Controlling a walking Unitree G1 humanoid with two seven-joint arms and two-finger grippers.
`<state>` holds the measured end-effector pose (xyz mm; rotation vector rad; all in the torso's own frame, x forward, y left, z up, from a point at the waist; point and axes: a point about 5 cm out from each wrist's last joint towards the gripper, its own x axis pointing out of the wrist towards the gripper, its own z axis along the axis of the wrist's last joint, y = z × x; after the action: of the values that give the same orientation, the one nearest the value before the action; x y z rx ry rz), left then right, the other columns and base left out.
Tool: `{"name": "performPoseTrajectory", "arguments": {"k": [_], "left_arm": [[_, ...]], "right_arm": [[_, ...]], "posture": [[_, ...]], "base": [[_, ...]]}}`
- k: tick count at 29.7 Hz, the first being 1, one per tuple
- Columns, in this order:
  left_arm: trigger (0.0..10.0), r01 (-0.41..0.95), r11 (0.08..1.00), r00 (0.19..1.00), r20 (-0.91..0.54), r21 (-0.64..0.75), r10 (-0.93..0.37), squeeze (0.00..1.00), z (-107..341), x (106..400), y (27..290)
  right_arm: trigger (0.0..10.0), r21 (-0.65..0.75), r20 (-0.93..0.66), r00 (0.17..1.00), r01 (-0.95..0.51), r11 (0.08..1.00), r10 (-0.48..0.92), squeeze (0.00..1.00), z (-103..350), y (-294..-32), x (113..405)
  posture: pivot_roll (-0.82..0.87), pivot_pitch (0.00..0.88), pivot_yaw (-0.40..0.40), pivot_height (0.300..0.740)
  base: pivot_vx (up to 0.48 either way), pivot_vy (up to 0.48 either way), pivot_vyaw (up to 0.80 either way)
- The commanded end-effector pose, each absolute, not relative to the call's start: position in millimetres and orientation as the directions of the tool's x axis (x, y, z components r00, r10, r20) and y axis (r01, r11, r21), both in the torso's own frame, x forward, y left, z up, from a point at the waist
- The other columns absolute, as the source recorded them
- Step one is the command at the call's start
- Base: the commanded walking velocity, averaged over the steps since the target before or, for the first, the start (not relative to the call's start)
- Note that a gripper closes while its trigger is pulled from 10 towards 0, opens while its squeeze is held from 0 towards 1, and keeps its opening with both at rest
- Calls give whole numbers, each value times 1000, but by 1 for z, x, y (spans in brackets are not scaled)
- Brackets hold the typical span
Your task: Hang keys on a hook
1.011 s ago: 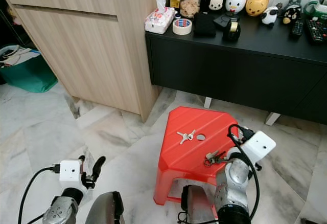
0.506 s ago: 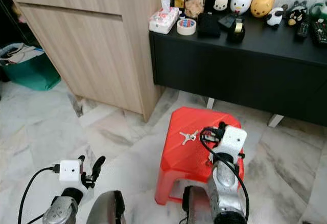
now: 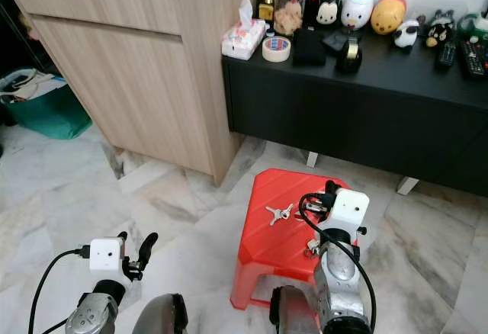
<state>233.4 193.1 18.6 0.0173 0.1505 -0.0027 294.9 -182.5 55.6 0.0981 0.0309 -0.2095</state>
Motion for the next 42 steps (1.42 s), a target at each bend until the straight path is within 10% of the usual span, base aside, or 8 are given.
{"name": "performPoseTrajectory", "arguments": {"k": [1,42], "left_arm": [[10000,-11,1000,986,-168,16,14,0,14,230,196],[10000,-7,1000,987,-162,-25,3,0,12,230,194]], "right_arm": [[10000,100,-23,982,186,977,-185,0,58,-178,295],[10000,106,-82,986,154,982,-146,0,42,-174,288]], "posture": [[50,91,5,692],[49,49,3,722]], "base": [[0,0,0],[0,0,0]]}}
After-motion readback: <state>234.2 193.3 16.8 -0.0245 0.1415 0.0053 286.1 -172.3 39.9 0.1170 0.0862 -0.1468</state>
